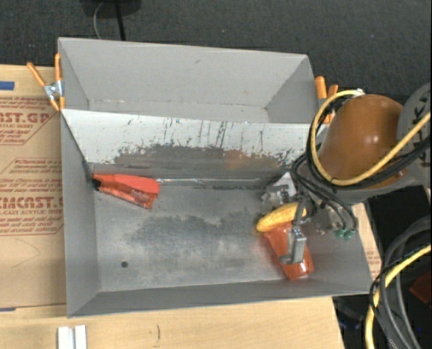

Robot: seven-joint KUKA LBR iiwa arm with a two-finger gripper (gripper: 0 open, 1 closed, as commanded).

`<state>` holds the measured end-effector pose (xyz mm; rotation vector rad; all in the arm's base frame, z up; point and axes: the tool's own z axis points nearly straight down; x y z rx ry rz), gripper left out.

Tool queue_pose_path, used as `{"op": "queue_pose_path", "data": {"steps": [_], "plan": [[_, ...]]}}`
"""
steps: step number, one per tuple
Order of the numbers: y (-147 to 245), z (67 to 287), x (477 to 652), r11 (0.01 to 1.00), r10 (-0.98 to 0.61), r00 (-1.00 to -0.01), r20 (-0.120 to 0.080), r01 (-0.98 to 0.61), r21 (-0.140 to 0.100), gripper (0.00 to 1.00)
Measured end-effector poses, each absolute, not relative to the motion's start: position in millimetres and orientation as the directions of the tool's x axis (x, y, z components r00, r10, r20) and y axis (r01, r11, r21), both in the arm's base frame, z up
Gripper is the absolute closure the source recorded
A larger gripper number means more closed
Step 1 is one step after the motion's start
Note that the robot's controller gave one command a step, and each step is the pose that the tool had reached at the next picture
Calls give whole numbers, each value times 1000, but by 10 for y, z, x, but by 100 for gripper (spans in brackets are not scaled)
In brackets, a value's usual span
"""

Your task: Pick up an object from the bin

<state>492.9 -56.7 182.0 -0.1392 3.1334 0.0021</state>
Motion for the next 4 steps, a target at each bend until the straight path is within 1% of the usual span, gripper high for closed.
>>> {"op": "queue_pose_path", "data": {"steps": [1, 2, 3, 4], "plan": [[-1147, 1467, 5120, 996, -86, -996, -2, -86, -1, 0], [-1367, 1270, 5118, 989, -150, -989, -5, -150, -2, 0], [-1206, 1040, 5304, 948, -318, -948, 3, -318, -1, 0], [-988, 850, 5571, 993, -119, -993, 6, -119, -1, 100]]}}
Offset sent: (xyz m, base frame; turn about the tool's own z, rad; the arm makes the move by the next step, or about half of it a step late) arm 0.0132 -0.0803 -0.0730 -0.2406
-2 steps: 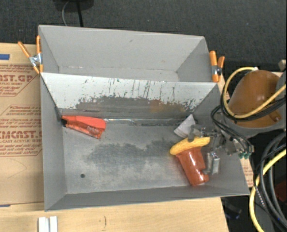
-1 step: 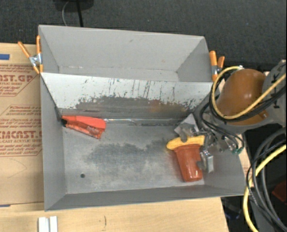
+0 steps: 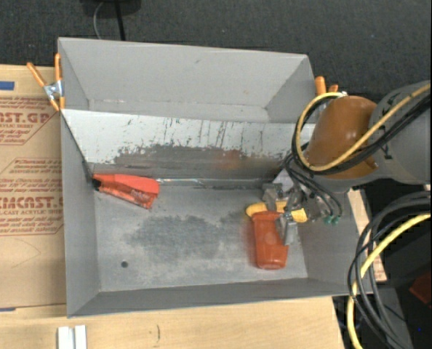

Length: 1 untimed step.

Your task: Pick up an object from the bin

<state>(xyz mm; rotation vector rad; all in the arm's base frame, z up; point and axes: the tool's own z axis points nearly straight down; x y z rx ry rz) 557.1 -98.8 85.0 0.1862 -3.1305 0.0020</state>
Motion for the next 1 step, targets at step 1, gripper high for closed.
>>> {"op": "queue_pose_path", "data": {"steps": [1], "plan": [[-987, 849, 5571, 993, -119, -993, 5, -119, -1, 100]]}}
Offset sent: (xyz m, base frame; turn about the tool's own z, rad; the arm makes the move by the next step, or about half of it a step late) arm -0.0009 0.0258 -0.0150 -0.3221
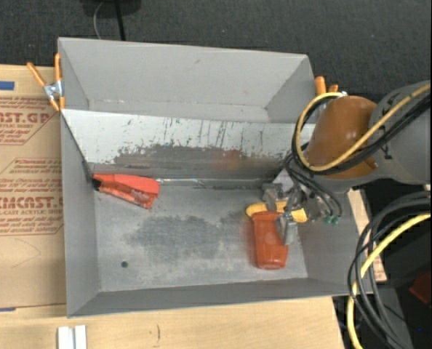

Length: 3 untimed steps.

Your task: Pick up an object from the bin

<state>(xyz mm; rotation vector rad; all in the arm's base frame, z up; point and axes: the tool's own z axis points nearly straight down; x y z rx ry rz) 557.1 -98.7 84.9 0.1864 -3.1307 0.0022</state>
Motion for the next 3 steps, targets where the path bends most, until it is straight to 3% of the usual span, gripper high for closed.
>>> {"op": "queue_pose_path", "data": {"steps": [1, 2, 3], "plan": [[-950, 845, 5581, 982, -190, -982, 4, -190, -4, 100], [-844, 819, 5612, 923, -385, -923, 15, -385, 1, 100], [-745, 824, 5653, 818, -575, -818, 7, -575, -9, 100]]}}
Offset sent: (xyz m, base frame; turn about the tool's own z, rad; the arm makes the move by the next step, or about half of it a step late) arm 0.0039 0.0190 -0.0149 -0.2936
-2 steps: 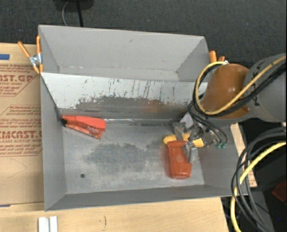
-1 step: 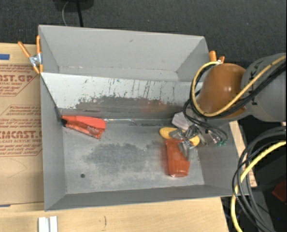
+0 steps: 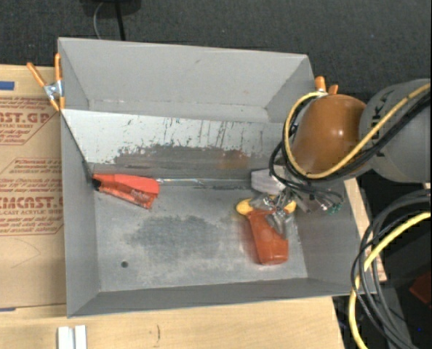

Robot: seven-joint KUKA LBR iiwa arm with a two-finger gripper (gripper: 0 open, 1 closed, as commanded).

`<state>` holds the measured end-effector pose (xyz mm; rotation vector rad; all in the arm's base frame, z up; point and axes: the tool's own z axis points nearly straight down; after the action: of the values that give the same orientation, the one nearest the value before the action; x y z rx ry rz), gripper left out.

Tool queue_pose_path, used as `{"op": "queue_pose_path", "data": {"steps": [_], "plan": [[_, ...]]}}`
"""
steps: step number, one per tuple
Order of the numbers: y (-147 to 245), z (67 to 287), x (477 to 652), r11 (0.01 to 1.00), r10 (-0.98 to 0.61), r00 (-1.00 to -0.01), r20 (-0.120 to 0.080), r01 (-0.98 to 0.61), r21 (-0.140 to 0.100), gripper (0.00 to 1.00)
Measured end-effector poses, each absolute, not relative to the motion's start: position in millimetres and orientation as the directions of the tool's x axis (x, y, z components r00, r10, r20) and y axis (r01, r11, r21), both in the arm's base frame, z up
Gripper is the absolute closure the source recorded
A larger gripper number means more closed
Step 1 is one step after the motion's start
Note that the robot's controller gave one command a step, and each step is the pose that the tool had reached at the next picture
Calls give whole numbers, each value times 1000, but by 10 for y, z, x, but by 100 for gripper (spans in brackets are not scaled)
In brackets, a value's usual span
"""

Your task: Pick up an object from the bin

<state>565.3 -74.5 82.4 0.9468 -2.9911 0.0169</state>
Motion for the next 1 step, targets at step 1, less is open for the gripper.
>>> {"op": "queue_pose_path", "data": {"steps": [1], "plan": [[-744, 823, 5653, 818, -576, -818, 7, -576, -9, 100]]}}
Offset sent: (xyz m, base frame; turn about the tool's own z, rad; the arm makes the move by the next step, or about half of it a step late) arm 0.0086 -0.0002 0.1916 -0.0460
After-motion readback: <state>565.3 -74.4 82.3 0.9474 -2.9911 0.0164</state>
